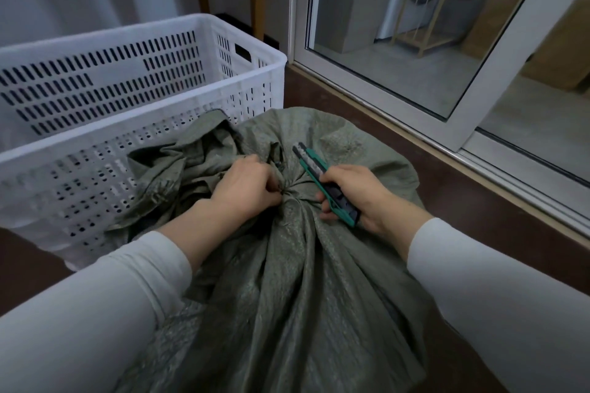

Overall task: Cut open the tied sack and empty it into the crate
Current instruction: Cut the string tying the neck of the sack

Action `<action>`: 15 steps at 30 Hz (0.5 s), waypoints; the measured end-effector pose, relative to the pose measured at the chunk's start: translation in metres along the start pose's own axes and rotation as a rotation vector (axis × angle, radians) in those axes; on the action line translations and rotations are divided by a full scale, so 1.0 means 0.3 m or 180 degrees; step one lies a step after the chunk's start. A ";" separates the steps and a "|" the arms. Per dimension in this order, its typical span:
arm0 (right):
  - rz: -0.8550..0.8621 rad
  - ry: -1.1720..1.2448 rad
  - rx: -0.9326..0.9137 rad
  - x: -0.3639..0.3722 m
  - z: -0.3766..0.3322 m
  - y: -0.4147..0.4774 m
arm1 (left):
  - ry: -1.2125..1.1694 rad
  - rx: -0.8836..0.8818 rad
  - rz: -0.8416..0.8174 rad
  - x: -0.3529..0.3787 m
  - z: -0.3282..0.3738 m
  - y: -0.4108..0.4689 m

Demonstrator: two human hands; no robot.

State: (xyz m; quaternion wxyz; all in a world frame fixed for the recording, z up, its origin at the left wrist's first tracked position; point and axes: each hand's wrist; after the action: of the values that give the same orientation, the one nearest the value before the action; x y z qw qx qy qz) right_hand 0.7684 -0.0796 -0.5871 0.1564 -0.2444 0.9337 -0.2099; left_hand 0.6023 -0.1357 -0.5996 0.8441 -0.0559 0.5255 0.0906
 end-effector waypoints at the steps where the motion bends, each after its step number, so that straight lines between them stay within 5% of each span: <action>1: -0.0047 -0.0013 0.0045 0.009 0.004 0.001 | 0.0061 -0.0034 0.0018 0.007 -0.005 0.001; 11: -0.0250 -0.2124 0.0117 0.010 0.095 0.027 | -0.0448 -0.0324 -0.0087 0.031 -0.041 -0.005; 15: -0.0288 -0.2424 0.0085 -0.003 0.105 0.022 | -0.0659 -0.0309 -0.0154 0.048 -0.032 0.001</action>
State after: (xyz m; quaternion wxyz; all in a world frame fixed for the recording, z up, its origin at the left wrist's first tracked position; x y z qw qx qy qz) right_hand 0.7790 -0.0837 -0.6172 0.4858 -0.3437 0.7942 -0.1229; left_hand 0.5999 -0.1359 -0.6168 0.8921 -0.0996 0.4290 0.1009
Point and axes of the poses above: each hand's wrist, its own y-axis towards the middle knuckle, its own x-axis out of the palm, z = x × y, and after that the axes turned 9 degrees about -y, right-handed
